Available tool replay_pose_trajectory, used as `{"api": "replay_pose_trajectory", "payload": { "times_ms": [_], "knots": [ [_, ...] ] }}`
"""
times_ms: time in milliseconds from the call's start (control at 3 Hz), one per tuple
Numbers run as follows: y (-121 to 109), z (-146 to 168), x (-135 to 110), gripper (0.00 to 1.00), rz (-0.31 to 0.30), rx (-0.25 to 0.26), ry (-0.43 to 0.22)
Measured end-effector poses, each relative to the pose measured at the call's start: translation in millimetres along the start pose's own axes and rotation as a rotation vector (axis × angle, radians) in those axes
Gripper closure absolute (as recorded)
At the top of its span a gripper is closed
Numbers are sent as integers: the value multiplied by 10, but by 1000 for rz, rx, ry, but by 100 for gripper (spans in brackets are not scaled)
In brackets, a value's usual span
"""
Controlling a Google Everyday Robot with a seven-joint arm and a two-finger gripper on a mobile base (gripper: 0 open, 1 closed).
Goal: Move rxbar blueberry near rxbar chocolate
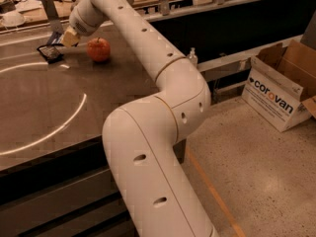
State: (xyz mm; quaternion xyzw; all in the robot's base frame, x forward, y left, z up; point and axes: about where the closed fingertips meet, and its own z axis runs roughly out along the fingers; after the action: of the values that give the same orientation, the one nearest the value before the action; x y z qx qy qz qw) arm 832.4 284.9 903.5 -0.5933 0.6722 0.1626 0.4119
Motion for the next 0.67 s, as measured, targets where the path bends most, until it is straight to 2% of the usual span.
{"api": "replay_pose_trajectory", "payload": {
  "times_ms": [667],
  "knots": [
    [-47,87,56,13,43,5,9]
  ]
}}
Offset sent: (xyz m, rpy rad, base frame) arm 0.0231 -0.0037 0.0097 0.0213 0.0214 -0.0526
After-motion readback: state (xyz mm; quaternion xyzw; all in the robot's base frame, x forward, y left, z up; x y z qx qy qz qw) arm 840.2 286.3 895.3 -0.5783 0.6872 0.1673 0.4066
